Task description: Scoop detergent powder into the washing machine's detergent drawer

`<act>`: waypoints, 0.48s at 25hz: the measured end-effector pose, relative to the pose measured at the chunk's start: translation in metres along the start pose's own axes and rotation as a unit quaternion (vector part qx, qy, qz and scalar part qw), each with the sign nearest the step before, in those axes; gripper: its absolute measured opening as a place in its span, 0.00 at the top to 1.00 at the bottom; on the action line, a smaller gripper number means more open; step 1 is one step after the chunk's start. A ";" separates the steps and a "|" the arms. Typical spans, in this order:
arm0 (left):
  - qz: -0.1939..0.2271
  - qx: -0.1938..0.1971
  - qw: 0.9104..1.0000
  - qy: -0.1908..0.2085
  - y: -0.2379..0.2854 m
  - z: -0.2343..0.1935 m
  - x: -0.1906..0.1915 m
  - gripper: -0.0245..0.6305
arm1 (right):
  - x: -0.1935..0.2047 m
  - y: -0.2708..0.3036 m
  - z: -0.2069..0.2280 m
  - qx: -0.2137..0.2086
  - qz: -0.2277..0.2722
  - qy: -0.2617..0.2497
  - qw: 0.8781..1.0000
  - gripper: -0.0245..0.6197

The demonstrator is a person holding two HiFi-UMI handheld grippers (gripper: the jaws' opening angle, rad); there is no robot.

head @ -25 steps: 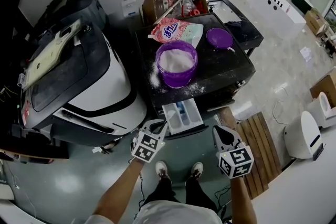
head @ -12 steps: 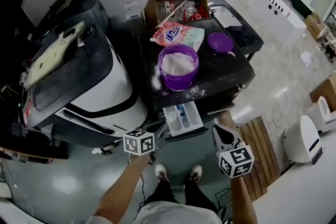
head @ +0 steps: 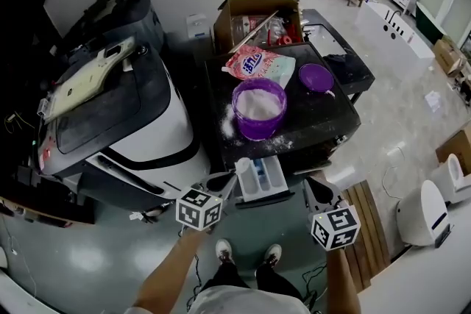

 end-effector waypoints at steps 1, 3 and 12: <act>0.008 -0.002 1.000 0.004 -0.003 0.000 -0.006 0.94 | -0.005 0.000 0.001 0.001 0.004 -0.005 1.000 0.97; 0.028 -0.006 1.000 0.012 -0.009 0.000 -0.018 0.94 | -0.016 0.000 0.004 0.004 0.012 -0.018 1.000 0.97; 0.095 -0.022 0.994 0.055 -0.043 0.009 -0.067 0.94 | -0.061 -0.005 0.005 0.010 0.051 -0.066 0.997 0.97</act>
Point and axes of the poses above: the fingertips, and each gripper's own axes: y forward along the fingers, z to its right, x out of its underside, the point moved 6 cm from there along -y, backward along the fingers, and after that the axes turned 3 degrees about x, right-handed, at the moved point
